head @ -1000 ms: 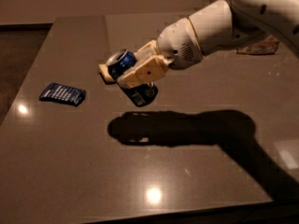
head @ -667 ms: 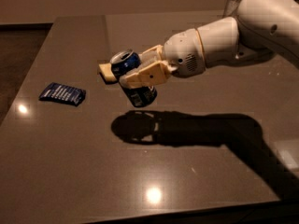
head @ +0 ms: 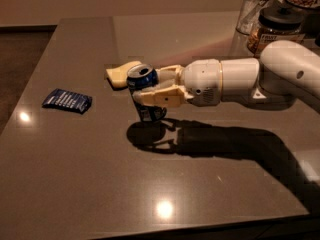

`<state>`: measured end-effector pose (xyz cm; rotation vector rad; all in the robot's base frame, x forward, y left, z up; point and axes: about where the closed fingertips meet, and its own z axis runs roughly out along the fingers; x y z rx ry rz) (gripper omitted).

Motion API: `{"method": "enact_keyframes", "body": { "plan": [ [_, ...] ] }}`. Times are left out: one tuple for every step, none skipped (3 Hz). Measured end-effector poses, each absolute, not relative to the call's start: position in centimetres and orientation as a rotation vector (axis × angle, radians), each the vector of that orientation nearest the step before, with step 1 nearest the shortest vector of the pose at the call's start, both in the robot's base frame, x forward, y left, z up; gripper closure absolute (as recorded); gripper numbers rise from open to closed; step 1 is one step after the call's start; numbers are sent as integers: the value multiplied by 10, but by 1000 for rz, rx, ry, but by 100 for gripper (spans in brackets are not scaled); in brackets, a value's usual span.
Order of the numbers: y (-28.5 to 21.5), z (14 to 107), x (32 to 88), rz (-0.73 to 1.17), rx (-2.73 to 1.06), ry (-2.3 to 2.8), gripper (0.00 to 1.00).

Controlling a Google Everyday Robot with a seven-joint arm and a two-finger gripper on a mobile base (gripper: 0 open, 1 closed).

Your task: Place pepsi can upright

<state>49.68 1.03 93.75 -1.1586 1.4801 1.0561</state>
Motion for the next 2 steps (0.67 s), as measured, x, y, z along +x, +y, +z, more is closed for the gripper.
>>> {"method": "enact_keyframes", "body": {
  "plan": [
    [7,930,496,1053,-1117,1437,100],
    [6,921,496,1054,-1089,1393,96]
  ]
}}
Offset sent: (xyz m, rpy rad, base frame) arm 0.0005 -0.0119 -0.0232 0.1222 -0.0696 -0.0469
